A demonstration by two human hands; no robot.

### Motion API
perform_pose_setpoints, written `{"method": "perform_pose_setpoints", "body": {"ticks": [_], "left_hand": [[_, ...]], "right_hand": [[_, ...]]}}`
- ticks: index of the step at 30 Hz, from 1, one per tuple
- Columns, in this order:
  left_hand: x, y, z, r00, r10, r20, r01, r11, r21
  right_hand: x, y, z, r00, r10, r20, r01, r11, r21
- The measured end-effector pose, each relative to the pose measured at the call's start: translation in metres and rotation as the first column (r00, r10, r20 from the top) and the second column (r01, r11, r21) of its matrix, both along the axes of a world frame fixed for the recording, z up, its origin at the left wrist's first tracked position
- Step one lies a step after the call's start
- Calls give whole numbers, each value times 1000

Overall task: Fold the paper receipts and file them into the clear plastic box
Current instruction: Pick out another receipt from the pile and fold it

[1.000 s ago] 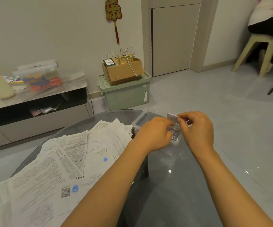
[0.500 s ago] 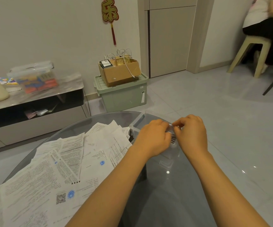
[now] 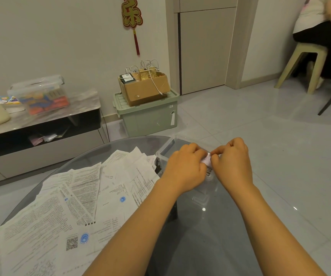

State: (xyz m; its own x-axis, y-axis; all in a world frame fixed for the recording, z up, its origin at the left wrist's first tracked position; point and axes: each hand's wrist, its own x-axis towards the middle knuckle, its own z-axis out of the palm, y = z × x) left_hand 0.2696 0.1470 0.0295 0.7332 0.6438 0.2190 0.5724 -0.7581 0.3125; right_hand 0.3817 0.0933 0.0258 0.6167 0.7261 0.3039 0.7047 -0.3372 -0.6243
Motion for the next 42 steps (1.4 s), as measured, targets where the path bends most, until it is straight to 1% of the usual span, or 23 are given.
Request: {"method": "perform_pose_setpoints", "body": {"ticks": [3,9,14,17,19,21,23,25,28,31,33,38,42], "left_hand": [[2,0,3,997,-1,-72,0,1000,-8],[7,2,10,977,52,-207,-70,994,-78],[14,4,14,929,33,-369,-79,991,-112],[17,2,19,893,20,-450,-84,989,-122],[17,2,19,912,25,-410,-84,988,-126],[14,1,16,959,60,-277,-102,985,-138],[10,0,15,983,80,-164,-108,980,-169],[10,-1,14,984,66,-164,-94,981,-169],[11,1,14,968,46,-245,-81,988,-133],[13,3,13,962,41,-272,-81,987,-139],[12,3,14,964,44,-262,-85,985,-148],[10,1,18,980,50,-193,-88,977,-196],[10,2,21,973,40,-228,-89,974,-208]], "right_hand": [[1,0,-1,1000,-8,3,8,1000,13],[2,0,-2,1000,-5,23,5,1000,11],[3,-1,-1,991,14,133,-6,998,-61],[2,-3,1,976,26,218,8,988,-156],[3,-5,3,964,48,261,13,974,-228],[3,-7,5,954,69,292,17,959,-284],[4,-7,6,947,82,312,24,947,-320],[4,-7,6,946,90,312,24,939,-343],[5,-6,5,958,106,265,-7,937,-349],[5,-5,2,992,93,81,-69,963,-261],[4,-3,1,997,71,-5,-70,980,-186],[10,-2,-2,992,58,-114,-68,994,-81],[11,-3,-2,988,53,-145,-60,997,-48]]}}
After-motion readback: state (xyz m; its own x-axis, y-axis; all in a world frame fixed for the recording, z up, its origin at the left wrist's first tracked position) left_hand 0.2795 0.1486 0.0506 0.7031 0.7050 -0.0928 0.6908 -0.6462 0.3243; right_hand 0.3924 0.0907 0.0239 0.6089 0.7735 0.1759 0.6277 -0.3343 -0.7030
